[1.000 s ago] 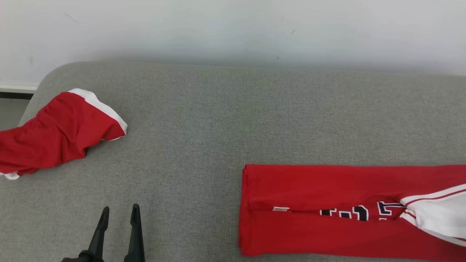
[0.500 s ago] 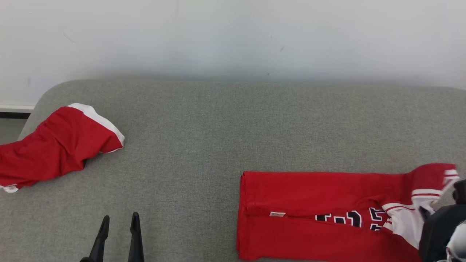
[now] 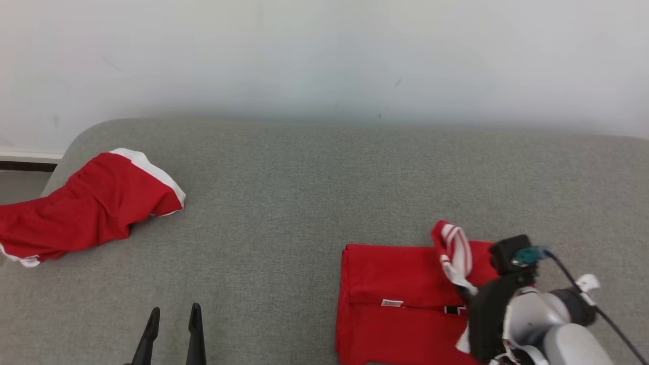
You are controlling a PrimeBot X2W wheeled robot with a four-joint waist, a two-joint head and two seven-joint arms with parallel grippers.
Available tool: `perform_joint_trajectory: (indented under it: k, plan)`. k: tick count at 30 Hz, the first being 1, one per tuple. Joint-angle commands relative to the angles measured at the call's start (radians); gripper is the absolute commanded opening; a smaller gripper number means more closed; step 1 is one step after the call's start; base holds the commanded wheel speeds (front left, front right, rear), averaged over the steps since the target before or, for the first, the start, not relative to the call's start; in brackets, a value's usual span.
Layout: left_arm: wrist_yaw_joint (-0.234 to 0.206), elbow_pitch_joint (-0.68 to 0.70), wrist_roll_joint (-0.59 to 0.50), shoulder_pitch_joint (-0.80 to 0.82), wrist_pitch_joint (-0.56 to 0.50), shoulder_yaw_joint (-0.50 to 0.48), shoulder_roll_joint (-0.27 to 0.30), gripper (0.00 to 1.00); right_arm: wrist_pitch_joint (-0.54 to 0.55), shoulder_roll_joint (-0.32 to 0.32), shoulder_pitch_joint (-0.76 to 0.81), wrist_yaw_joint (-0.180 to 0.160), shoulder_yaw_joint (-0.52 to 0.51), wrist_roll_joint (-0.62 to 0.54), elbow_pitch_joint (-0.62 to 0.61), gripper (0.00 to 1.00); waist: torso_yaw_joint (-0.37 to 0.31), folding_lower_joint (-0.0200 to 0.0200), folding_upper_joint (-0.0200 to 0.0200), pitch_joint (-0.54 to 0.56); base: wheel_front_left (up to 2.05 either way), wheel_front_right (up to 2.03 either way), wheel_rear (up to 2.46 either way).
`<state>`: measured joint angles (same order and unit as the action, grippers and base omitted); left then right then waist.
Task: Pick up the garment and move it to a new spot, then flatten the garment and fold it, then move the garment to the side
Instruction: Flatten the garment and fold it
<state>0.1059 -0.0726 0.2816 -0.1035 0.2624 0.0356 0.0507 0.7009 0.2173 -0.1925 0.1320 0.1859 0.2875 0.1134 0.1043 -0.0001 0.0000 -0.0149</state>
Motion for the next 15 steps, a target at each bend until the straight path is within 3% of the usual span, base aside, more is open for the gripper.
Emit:
perform_joint_trajectory:
  k: [1, 15]
  plan:
    - [0.004, -0.001, -0.007, -0.016, 0.003, 0.003, 0.000, 1.00, -0.009, -0.017, -0.019, -0.002, 0.020, 0.003, 0.014, 0.00, 0.010, 0.0001, 0.0000, 0.001, 0.00, 0.00, 0.00]
    - [0.012, -0.012, -0.008, -0.017, 0.003, 0.028, 0.000, 1.00, -0.103, -0.137, -0.155, -0.002, 0.139, 0.017, 0.264, 0.00, 0.077, 0.0001, 0.0000, -0.006, 0.00, 0.00, 0.00]
